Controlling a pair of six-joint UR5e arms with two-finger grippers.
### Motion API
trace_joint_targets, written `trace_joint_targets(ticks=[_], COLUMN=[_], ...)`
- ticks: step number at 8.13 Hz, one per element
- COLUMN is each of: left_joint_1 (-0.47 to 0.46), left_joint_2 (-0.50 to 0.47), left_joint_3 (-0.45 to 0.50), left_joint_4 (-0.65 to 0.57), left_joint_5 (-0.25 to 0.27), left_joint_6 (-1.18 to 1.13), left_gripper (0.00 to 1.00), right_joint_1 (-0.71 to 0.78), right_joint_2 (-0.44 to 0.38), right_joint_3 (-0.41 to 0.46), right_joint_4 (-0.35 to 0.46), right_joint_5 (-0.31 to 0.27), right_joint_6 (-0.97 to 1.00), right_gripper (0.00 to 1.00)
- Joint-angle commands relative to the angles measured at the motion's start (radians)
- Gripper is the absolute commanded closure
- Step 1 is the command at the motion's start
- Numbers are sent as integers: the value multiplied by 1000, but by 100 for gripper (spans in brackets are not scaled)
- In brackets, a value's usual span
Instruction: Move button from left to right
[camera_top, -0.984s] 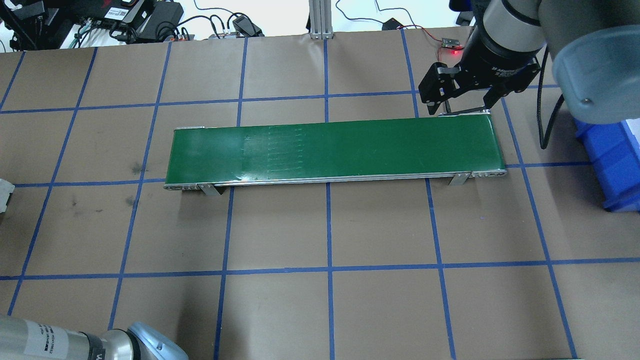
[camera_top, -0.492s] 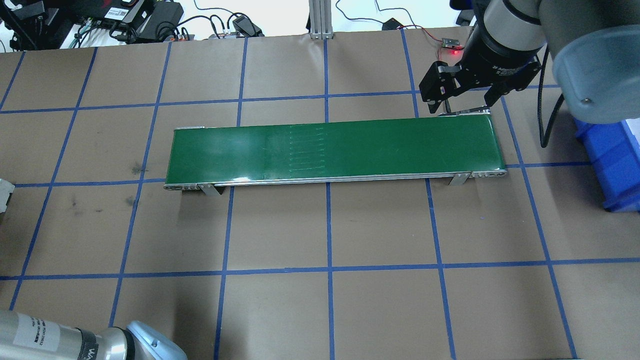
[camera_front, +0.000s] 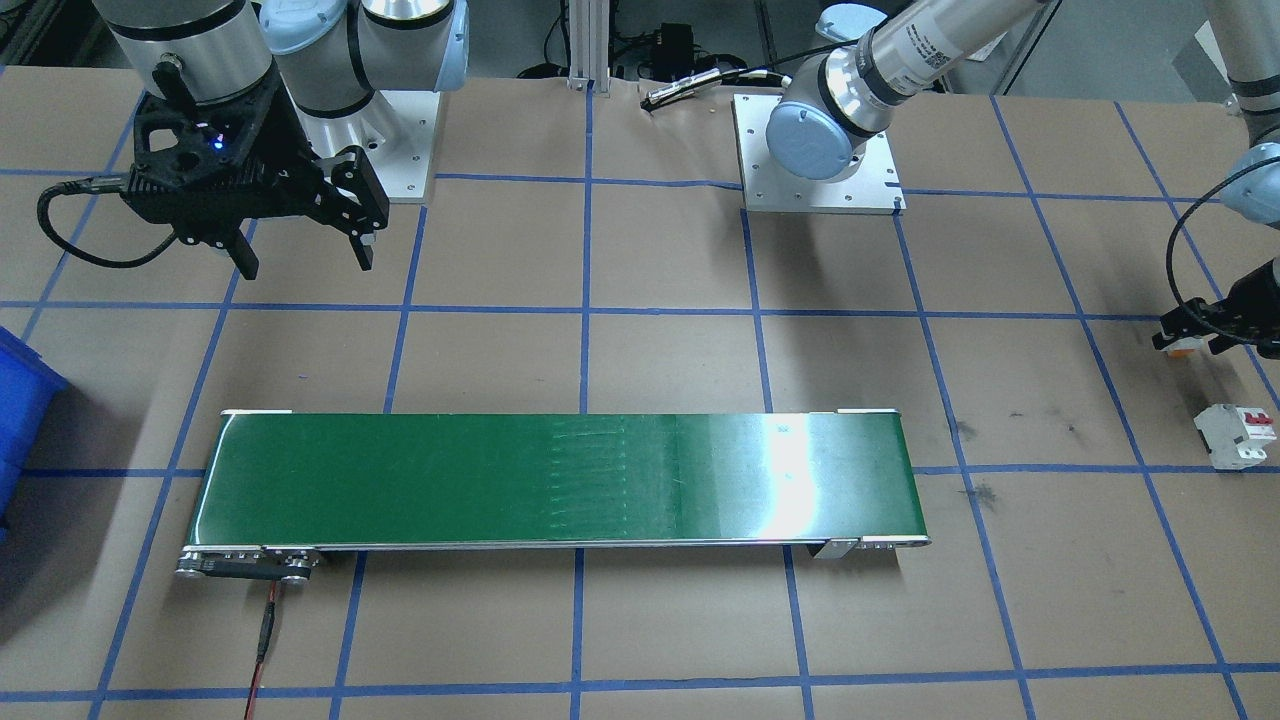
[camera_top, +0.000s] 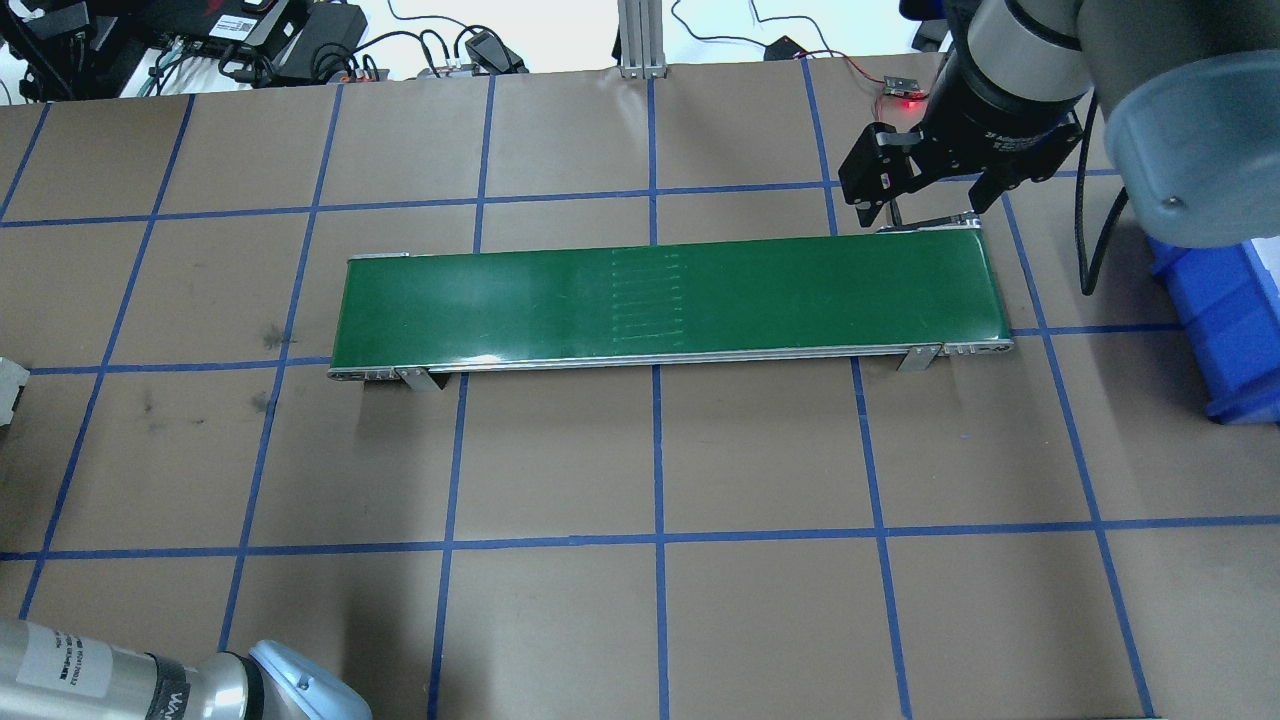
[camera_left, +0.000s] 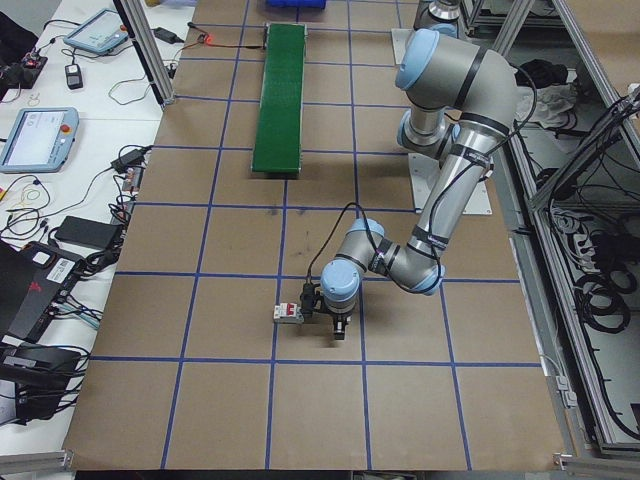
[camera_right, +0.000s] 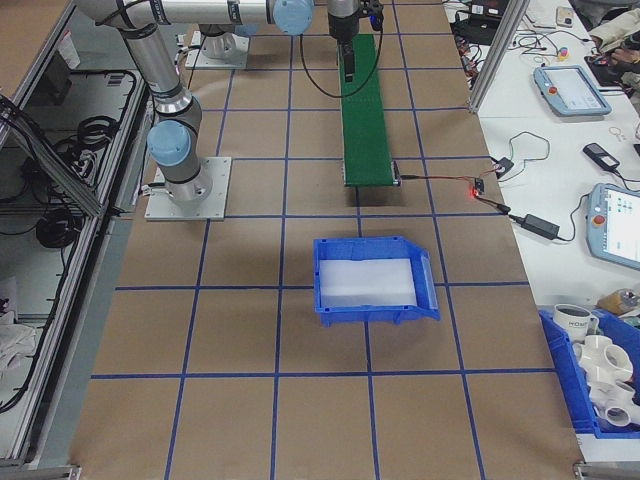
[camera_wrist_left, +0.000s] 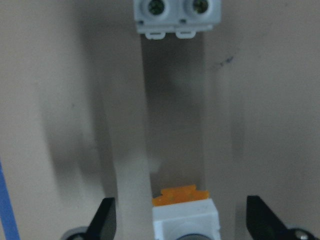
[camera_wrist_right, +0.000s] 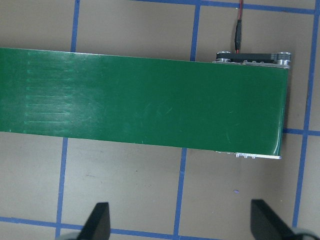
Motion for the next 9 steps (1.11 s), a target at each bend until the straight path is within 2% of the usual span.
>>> trace_joint_targets(ticks=[1, 2, 3, 5, 6, 8, 9], left_joint_1=[9, 9, 9, 9, 9, -10, -36], left_joint_2=[2, 12, 17, 25, 31, 106, 156], left_joint_3=[-2, -2, -1, -1, -1, -1, 1], left_joint_4=[4, 4, 4, 4, 0, -60, -109], left_joint_5=[11, 11, 12, 12, 14, 11, 3], left_joint_6=[13, 8, 9, 8, 2, -32, -87], left_gripper=[33, 52, 66, 83, 90, 93, 98], right_joint_1=[0, 0, 0, 0, 0, 0, 0], right_joint_2=[-1, -1, 0, -1, 0, -1, -1], right_joint_3=[0, 1, 1, 1, 1, 1, 0], right_joint_4=[1, 1, 2, 5, 7, 7, 7], right_joint_5=[0, 0, 0, 0, 0, 0, 0], right_joint_6=[1, 1, 1, 1, 1, 2, 4], right_gripper=[0, 0, 0, 0, 0, 0, 0])
